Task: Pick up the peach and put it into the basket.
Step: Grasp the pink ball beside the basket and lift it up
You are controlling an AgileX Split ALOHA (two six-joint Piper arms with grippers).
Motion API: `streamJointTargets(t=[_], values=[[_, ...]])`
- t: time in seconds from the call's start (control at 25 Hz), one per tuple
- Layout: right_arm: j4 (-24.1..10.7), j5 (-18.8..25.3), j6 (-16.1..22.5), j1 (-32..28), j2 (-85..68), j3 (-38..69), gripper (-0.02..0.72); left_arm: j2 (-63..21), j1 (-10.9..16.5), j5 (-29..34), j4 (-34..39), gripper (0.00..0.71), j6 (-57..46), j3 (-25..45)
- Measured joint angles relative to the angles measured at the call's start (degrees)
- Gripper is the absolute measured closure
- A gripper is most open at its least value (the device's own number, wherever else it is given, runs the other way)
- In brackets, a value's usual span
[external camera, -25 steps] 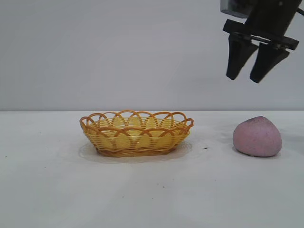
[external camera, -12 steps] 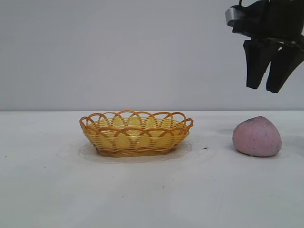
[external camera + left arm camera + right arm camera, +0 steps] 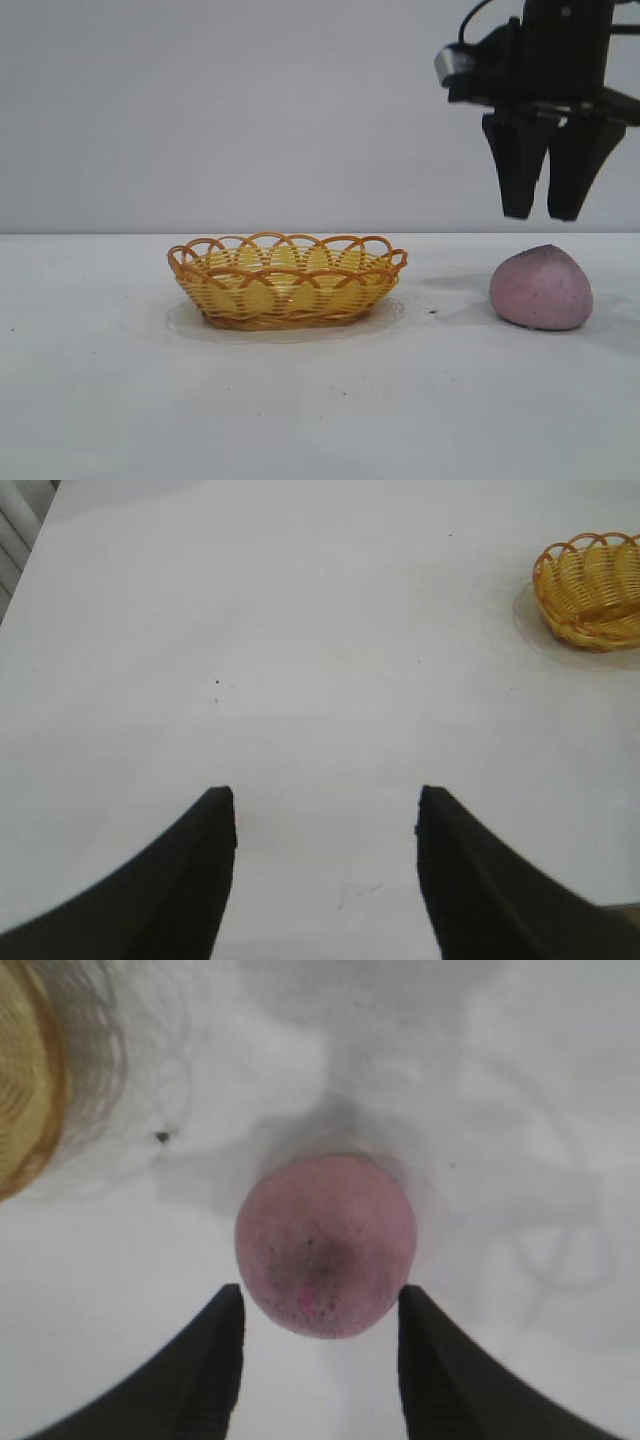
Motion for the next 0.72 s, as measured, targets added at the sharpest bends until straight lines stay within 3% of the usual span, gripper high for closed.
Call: streamJointTargets(t=[0.16, 0.2, 0.24, 0.4, 0.48, 0.52, 0.72], values=[[0.0, 0.0, 0.1, 0.0, 2.9, 0.0, 0.346, 0.0, 0.0, 0.0, 0.0, 0.317, 0.0, 0.0], [0.0, 0.0, 0.1, 0.0, 3.6, 0.0, 0.402, 0.0, 0.0, 0.0, 0.0, 0.317, 0.0, 0.0], [-0.1, 0.0, 0.0, 0.0, 3.9, -0.1, 0.405, 0.0, 0.0, 0.0, 0.0, 0.317, 0.0, 0.0], [-0.7, 0.2, -0.6, 0.0, 4.7, -0.3, 0.619, 0.0, 0.0, 0.0, 0.0, 0.317, 0.0, 0.0], [-1.1, 0.2, -0.7, 0.0, 4.5, -0.6, 0.647, 0.0, 0.0, 0.0, 0.0, 0.317, 0.0, 0.0], [-1.5, 0.2, -0.8, 0.0, 4.3, -0.6, 0.703, 0.0, 0.0, 0.0, 0.0, 0.317, 0.0, 0.0], [-2.0, 2.6, -0.9, 0.1, 1.4, -5.0, 0.703, 0.0, 0.0, 0.0, 0.0, 0.317, 0.0, 0.0]])
